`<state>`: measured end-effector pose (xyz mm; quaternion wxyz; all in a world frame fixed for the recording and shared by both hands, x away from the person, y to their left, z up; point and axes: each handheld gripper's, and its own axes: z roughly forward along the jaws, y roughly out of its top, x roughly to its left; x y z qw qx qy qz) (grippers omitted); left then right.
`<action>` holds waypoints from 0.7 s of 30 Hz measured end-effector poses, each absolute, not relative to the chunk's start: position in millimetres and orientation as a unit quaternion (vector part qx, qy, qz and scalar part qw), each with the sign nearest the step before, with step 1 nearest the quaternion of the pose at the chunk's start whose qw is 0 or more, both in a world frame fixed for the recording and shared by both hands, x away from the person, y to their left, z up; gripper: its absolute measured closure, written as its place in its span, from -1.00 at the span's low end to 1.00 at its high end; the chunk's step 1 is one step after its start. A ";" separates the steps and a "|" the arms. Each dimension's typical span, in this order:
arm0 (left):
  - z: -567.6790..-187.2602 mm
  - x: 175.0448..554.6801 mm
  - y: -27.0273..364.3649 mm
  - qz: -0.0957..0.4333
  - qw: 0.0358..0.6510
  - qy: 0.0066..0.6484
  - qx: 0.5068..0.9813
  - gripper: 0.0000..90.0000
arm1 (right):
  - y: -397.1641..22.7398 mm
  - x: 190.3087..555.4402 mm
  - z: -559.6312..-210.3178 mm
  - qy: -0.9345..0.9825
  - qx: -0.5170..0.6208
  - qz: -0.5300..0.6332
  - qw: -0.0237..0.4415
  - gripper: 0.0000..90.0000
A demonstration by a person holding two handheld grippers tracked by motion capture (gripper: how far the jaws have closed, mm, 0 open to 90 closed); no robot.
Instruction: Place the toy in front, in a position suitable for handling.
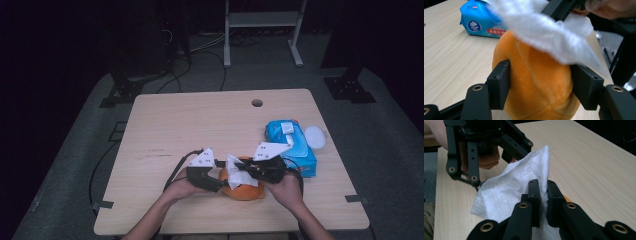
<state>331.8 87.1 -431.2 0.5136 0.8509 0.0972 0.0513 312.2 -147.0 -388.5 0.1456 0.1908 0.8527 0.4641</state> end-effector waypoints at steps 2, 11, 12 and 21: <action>-433.2 333.0 90.6 0.049 0.514 0.096 0.851 -0.17 | -146.3 315.1 -388.4 0.855 0.188 0.460 0.148 0.84; -438.9 340.6 99.9 0.030 0.512 0.113 0.851 -0.22 | -204.4 331.4 -410.1 0.837 0.272 0.456 0.137 0.84; -437.6 340.7 98.9 0.025 0.512 0.121 0.850 -0.28 | -207.7 330.1 -411.5 0.834 0.275 0.459 0.132 0.84; -431.7 339.1 91.5 0.013 0.517 0.131 0.846 -0.29 | -196.5 319.4 -403.4 0.842 0.250 0.456 0.144 0.84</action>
